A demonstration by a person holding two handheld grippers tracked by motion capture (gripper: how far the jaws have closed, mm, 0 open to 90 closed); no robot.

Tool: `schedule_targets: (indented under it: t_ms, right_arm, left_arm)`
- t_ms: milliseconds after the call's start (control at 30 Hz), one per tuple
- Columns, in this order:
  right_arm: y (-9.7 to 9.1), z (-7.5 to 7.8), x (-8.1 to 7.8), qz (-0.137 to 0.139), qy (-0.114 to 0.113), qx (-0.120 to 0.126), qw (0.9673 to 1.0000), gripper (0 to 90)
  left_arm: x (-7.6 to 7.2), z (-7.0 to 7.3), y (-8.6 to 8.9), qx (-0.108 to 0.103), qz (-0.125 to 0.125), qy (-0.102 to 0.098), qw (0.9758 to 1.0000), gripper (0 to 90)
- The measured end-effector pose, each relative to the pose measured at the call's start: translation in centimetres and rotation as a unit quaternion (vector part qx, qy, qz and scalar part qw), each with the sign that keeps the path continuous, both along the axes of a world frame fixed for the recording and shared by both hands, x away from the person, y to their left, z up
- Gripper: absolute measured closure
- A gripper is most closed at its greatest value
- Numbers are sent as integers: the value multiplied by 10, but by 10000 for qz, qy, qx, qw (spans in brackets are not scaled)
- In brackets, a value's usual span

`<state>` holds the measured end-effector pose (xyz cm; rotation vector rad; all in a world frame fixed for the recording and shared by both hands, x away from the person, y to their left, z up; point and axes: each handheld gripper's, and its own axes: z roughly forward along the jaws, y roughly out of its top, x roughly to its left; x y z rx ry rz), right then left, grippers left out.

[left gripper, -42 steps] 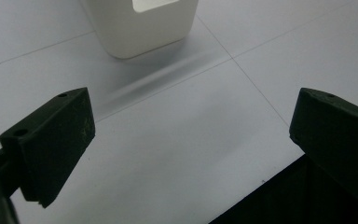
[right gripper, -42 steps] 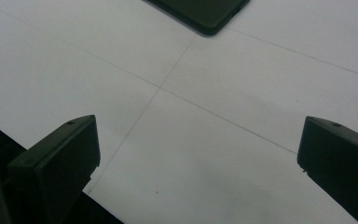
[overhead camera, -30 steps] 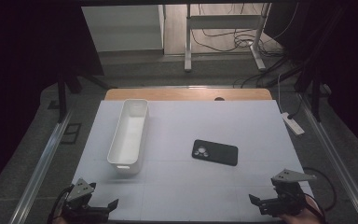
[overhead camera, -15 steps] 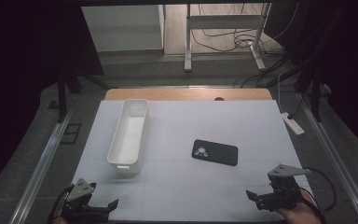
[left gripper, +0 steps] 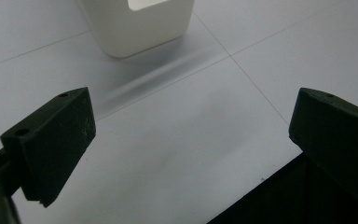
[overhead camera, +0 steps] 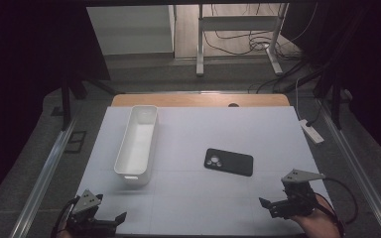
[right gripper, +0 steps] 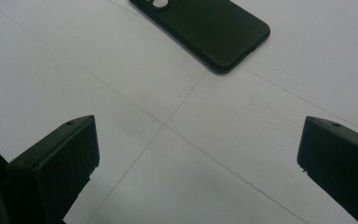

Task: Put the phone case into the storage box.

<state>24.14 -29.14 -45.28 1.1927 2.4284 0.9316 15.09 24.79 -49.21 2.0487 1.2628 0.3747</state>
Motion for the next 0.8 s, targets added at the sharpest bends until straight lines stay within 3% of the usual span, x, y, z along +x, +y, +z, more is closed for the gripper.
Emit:
schedule_targets:
  t_ms: [800]
  right_arm:
    - [13,0,21,193,-42,-84,9998,0]
  left_arm:
    - [0,0,1,-42,13,17,10000,10]
